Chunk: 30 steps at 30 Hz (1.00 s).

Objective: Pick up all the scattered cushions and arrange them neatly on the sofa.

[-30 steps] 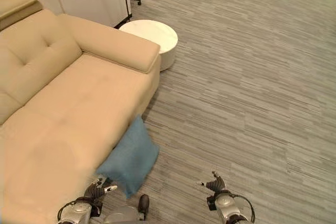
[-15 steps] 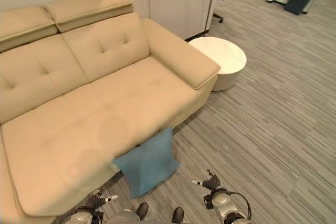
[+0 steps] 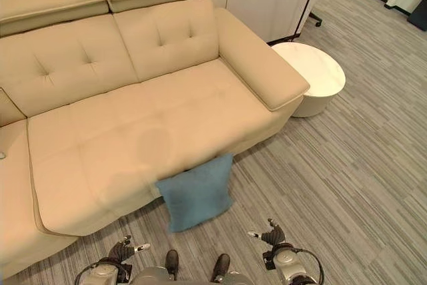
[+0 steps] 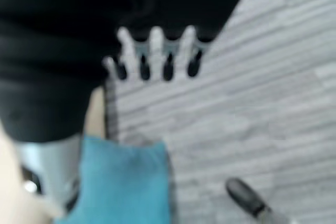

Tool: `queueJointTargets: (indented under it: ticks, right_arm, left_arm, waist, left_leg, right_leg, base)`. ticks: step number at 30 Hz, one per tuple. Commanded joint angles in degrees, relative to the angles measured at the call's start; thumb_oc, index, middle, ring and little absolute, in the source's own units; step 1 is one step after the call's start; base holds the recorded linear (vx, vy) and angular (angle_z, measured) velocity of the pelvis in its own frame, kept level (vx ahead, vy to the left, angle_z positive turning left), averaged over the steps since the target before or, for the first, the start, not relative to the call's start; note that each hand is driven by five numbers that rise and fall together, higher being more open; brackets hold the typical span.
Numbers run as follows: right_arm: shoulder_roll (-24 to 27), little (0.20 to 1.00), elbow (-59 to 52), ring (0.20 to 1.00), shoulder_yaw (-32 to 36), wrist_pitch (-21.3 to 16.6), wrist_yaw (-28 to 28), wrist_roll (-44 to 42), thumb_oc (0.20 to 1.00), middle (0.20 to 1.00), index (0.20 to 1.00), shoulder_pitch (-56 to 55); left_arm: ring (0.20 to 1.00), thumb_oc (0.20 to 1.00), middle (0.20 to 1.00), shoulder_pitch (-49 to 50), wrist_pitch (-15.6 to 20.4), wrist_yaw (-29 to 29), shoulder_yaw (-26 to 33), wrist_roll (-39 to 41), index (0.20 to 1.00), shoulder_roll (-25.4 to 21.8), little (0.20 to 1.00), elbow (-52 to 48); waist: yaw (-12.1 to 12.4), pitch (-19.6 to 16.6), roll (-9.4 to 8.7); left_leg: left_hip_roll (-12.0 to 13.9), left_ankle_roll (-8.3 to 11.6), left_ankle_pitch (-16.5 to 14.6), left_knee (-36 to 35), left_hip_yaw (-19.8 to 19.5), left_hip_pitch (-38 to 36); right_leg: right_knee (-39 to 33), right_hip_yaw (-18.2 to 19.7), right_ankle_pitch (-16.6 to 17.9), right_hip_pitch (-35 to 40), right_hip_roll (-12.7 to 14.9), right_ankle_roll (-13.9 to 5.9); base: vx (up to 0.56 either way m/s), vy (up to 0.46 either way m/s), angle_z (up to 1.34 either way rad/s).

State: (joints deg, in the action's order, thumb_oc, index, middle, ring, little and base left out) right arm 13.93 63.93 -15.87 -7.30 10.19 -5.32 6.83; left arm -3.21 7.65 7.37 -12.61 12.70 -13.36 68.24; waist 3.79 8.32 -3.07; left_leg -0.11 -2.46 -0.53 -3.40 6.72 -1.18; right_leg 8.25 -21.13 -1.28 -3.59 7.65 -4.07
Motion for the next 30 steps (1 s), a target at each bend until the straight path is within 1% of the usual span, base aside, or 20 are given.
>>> queueJointTargets:
  ticks: [1, 3, 4, 5, 6, 8, 9, 10, 11, 12, 13, 15, 19, 20, 22, 24, 25, 26, 28, 30]
  right_arm:
    - [-0.01, 1.0, -3.68, 1.0, -0.54, -1.63, 0.27, -0.03, 1.0, 1.0, 1.0, 1.95]
    - [0.16, 1.0, -4.6, 1.0, -1.09, -1.83, 0.06, -0.13, 1.0, 1.0, 1.0, 2.03]
    - [0.49, 1.0, -5.56, 1.0, -1.39, -1.9, 0.07, -0.52, 1.0, 1.0, 1.0, 2.2]
    - [0.71, 1.0, -6.41, 1.0, -1.88, -1.96, 0.03, -0.52, 1.0, 1.0, 1.0, 2.69]
    - [0.72, 1.0, -6.41, 1.0, -1.89, -1.96, 0.03, -0.52, 1.0, 1.0, 1.0, 2.7]
    - [0.86, 1.0, -7.79, 1.0, -2.04, -2.03, 0.09, -0.57, 1.0, 1.0, 1.0, 3.04]
    - [0.86, 1.0, -8.0, 1.0, -2.15, -2.04, -0.08, -0.44, 1.0, 1.0, 1.0, 2.83]
    - [0.82, 1.0, -7.8, 1.0, -2.17, -2.06, -0.16, -0.4, 1.0, 1.0, 1.0, 2.63]
    - [0.83, 1.0, -8.38, 1.0, -3.2, -1.99, -0.31, 0.74, 1.0, 1.0, 1.0, 2.72]
    - [1.03, 1.0, -8.83, 1.0, -3.27, -2.13, -0.15, 0.78, 1.0, 1.0, 1.0, 2.61]
    - [1.04, 1.0, -8.82, 1.0, -3.27, -2.13, -0.15, 0.78, 1.0, 1.0, 1.0, 2.6]
    - [1.53, 1.0, -9.75, 1.0, -3.05, -2.43, 0.01, 0.71, 1.0, 1.0, 1.0, 2.14]
    - [2.94, 1.0, -12.0, 1.0, -2.64, -3.08, 0.74, -0.18, 1.0, 1.0, 1.0, 1.36]
    - [3.27, 1.0, -12.46, 1.0, -2.45, -3.21, 0.96, -0.44, 1.0, 1.0, 1.0, 1.25]
    - [3.75, 1.0, -13.22, 1.0, -2.13, -3.12, 1.17, -0.75, 1.0, 1.0, 1.0, 0.88]
    - [4.04, 1.0, -13.37, 1.0, -1.84, -3.16, 1.58, -1.12, 1.0, 1.0, 1.0, 1.22]
    - [4.19, 1.0, -13.49, 1.0, -1.85, -3.0, 1.78, -1.02, 1.0, 1.0, 1.0, 1.42]
    - [4.2, 1.0, -13.32, 1.0, -2.07, -2.99, 1.91, -1.04, 1.0, 1.0, 1.0, 1.8]
    - [4.14, 1.0, -13.16, 1.0, -2.73, -2.97, 2.2, -0.82, 1.0, 1.0, 1.0, 2.88]
    - [4.04, 1.0, -13.38, 1.0, -2.83, -3.11, 2.46, -1.36, 1.0, 1.0, 1.0, 3.91]
  left_arm:
    - [1.0, 1.0, 1.0, -2.16, 1.07, -0.01, -0.02, -0.54, 1.0, -0.92, 1.0, -0.83]
    - [1.0, 1.0, 1.0, -2.46, 1.4, 0.1, -0.42, -0.56, 1.0, -1.09, 1.0, -0.97]
    - [1.0, 1.0, 1.0, -2.81, 1.58, 0.21, -0.59, -0.32, 1.0, -1.28, 1.0, -1.34]
    - [1.0, 1.0, 1.0, -3.32, 1.78, 0.36, -0.67, -0.05, 1.0, -1.32, 1.0, -1.48]
    - [1.0, 1.0, 1.0, -3.33, 1.79, 0.36, -0.66, -0.05, 1.0, -1.31, 1.0, -1.47]
    - [1.0, 1.0, 1.0, -3.49, 2.0, 0.6, -0.38, 0.16, 1.0, -1.38, 1.0, -1.01]
    - [1.0, 1.0, 1.0, -3.24, 2.08, 0.7, -0.04, 0.33, 1.0, -1.47, 1.0, -0.66]
    - [1.0, 1.0, 1.0, -3.0, 2.2, 0.74, 0.0, 0.2, 1.0, -1.32, 1.0, -0.45]
    - [1.0, 1.0, 1.0, -2.21, 2.18, 0.86, 0.6, 0.77, 1.0, -1.11, 1.0, -0.24]
    - [1.0, 1.0, 1.0, -2.19, 2.1, 0.95, 0.54, 1.08, 1.0, -1.17, 1.0, -0.34]
    - [1.0, 1.0, 1.0, -2.19, 2.1, 0.95, 0.53, 1.08, 1.0, -1.17, 1.0, -0.34]
    - [1.0, 1.0, 1.0, -1.91, 2.28, 0.85, 0.66, 1.53, 1.0, -0.81, 1.0, -0.28]
    - [1.0, 1.0, 1.0, -2.39, 2.72, 1.42, 0.38, 4.01, 1.0, -0.28, 1.0, -2.99]
    - [1.0, 1.0, 1.0, -2.94, 2.77, 1.61, -0.06, 4.64, 1.0, -0.27, 1.0, -4.3]
    - [1.0, 1.0, 1.0, -3.73, 3.09, 1.78, -0.86, 5.35, 1.0, -0.23, 1.0, -7.19]
    - [1.0, 1.0, 1.0, -5.3, 3.35, 2.2, -1.65, 6.07, 1.0, -0.37, 1.0, -9.75]
    - [1.0, 1.0, 1.0, -5.89, 3.48, 2.32, -1.93, 6.48, 1.0, -0.54, 1.0, -11.14]
    - [1.0, 1.0, 1.0, -6.22, 3.65, 2.51, -2.17, 6.4, 1.0, -0.85, 1.0, -12.13]
    - [1.0, 1.0, 1.0, -6.86, 4.28, 3.42, -2.5, 7.14, 1.0, -1.49, 1.0, -14.67]
    - [1.0, 1.0, 1.0, -8.02, 4.7, 3.95, -3.05, 7.38, 1.0, -2.07, 1.0, -15.91]
  waist:
    - [0.25, -0.17, -1.06]
    - [-0.81, -0.16, -0.65]
    - [-1.31, 0.11, -0.47]
    - [-1.67, 0.54, -0.5]
    - [-1.74, 0.72, -0.43]
    - [-2.57, 0.99, -0.57]
    - [-2.58, 1.21, -0.84]
    - [-2.53, 1.06, -1.01]
    - [-1.92, 0.65, -1.19]
    - [-1.91, 0.5, -1.1]
    - [-1.98, 0.49, -1.08]
    - [-1.85, 0.33, -1.06]
    - [-2.32, 1.37, -1.16]
    - [-2.69, 2.02, -1.17]
    - [-3.44, 2.98, -1.2]
    - [-4.32, 3.61, -1.16]
    - [-4.41, 3.7, -1.08]
    - [-4.35, 3.66, -1.08]
    - [-4.28, 4.01, -1.28]
    - [-4.45, 4.97, -1.53]
  left_leg:
    - [-1.79, 1.41, -0.87, 5.1, -5.34, 2.96]
    - [-2.06, 1.62, -1.04, 4.43, -7.29, 2.12]
    - [-2.24, 1.93, -1.22, 4.4, -8.55, 1.82]
    - [-2.48, 2.35, -1.79, 4.63, -10.02, 1.5]
    - [-2.43, 2.36, -1.88, 4.66, -10.11, 1.29]
    - [-2.71, 2.78, -2.77, 4.96, -11.92, 0.66]
    - [-2.83, 3.07, -3.06, 5.58, -12.85, 0.27]
    - [-2.84, 3.21, -3.22, 5.8, -13.33, 0.24]
    - [-2.36, 3.8, -2.92, 5.56, -13.45, 0.35]
    - [-1.93, 4.33, -2.41, 5.31, -13.87, 0.77]
    - [-1.91, 4.35, -2.41, 5.31, -13.94, 0.77]
    - [-1.11, 5.4, -2.26, 5.6, -14.71, 1.56]
    - [0.98, 6.95, -1.48, 8.05, -12.37, 4.74]
    - [1.47, 7.09, -0.93, 8.92, -10.44, 5.98]
    - [2.42, 7.17, 0.03, 9.99, -5.79, 7.86]
    - [3.52, 6.83, 0.86, 10.13, -1.36, 9.58]
    - [3.64, 6.83, 1.26, 9.7, -0.66, 10.21]
    - [3.38, 6.67, 1.31, 9.1, -1.0, 10.47]
    - [3.01, 6.19, 1.17, 8.15, -1.95, 11.04]
    - [2.86, 5.88, 1.38, 7.98, -1.96, 12.63]
  right_leg:
    - [8.69, 7.25, 2.12, -0.35, 0.62, -5.07]
    - [6.7, 11.98, 0.72, -1.87, -1.27, -4.17]
    - [4.13, 14.24, 0.43, -2.44, -1.54, -3.82]
    - [0.17, 16.61, 2.01, -3.6, -0.56, -3.93]
    - [0.09, 16.5, 1.99, -3.3, -0.61, -3.92]
    - [-3.03, 19.62, 4.21, -5.21, -0.04, -4.62]
    - [-3.16, 19.78, 4.3, -4.52, -0.18, -4.77]
    - [-4.11, 19.44, 3.94, -3.5, -0.01, -4.94]
    - [-5.2, 17.48, 4.49, -2.53, 0.04, -4.86]
    - [-5.58, 17.4, 4.2, -2.22, -0.35, -4.69]
    - [-5.6, 17.33, 4.19, -2.19, -0.35, -4.68]
    - [-6.64, 15.21, 3.69, -1.31, -0.52, -4.22]
    - [-7.79, 11.33, 2.81, -0.08, -0.81, -3.29]
    - [-7.9, 10.16, 2.7, 0.06, -0.68, -3.0]
    - [-8.11, 8.36, 2.54, -0.1, -0.43, -2.76]
    - [-8.15, 6.65, 2.57, -1.09, -0.49, -2.52]
    - [-7.99, 6.06, 2.52, -1.91, -0.65, -2.37]
    - [-7.85, 6.05, 2.57, -2.64, -0.96, -2.37]
    - [-7.27, 6.91, 2.8, -4.62, -1.31, -2.51]
    - [-6.12, 7.78, 3.09, -7.28, -1.0, -2.48]
  base:
    - [0.13, 0.068, 0.3]
    - [0.15, 0.025, 0.62]
    - [0.19, -0.078, 0.93]
    - [0.15, -0.087, 0.84]
    - [0.16, -0.11, 0.4]
    - [0.16, -0.095, 0.5]
    - [0.15, -0.103, 0.7]
    - [0.15, -0.204, 0.75]
    - [0.11, -0.219, 0.72]
    - [0.09, -0.191, 0.63]
    - [0.06, -0.127, 0.6]
    - [0.06, -0.159, 0.37]
    - [-0.02, -0.178, 0.49]
    - [-0.09, -0.13, 0.65]
    - [-0.13, -0.102, 0.64]
    - [-0.13, -0.089, 0.8]
    - [-0.08, -0.058, 0.63]
    - [-0.04, -0.031, 0.42]
    - [-0.05, 0.0, 0.01]
    - [-0.13, 0.061, -0.4]
